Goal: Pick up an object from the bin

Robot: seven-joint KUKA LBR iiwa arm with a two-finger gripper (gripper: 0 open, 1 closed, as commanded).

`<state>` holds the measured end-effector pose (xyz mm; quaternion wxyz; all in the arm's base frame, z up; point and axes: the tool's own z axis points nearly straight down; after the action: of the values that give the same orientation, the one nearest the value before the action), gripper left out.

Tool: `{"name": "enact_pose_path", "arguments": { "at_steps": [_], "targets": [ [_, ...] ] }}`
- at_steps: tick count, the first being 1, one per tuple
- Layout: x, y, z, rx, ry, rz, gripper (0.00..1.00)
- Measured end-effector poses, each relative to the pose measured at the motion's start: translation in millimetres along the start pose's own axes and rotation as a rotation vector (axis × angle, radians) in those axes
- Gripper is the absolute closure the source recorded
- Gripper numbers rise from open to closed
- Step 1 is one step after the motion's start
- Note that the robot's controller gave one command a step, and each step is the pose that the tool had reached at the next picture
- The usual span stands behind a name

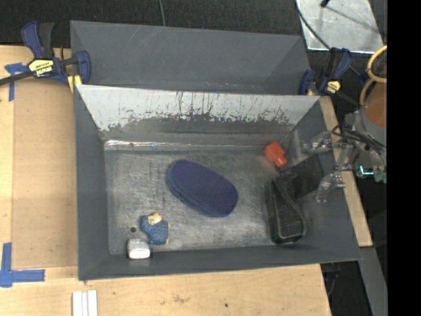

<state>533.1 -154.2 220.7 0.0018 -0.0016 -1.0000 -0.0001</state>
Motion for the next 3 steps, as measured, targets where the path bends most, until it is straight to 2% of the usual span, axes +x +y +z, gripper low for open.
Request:
{"name": "enact_pose_path", "arguments": {
  "at_steps": [1, 2, 3],
  "targets": [
    [-27.7, -1.7, 123.1, 0.005, -0.014, -0.443, 0.00],
    [-33.7, 7.5, 129.8, -0.003, -0.016, -0.653, 0.00],
    [-51.5, 31.9, 136.9, -0.002, 0.009, -0.951, 0.00]
  ]
}}
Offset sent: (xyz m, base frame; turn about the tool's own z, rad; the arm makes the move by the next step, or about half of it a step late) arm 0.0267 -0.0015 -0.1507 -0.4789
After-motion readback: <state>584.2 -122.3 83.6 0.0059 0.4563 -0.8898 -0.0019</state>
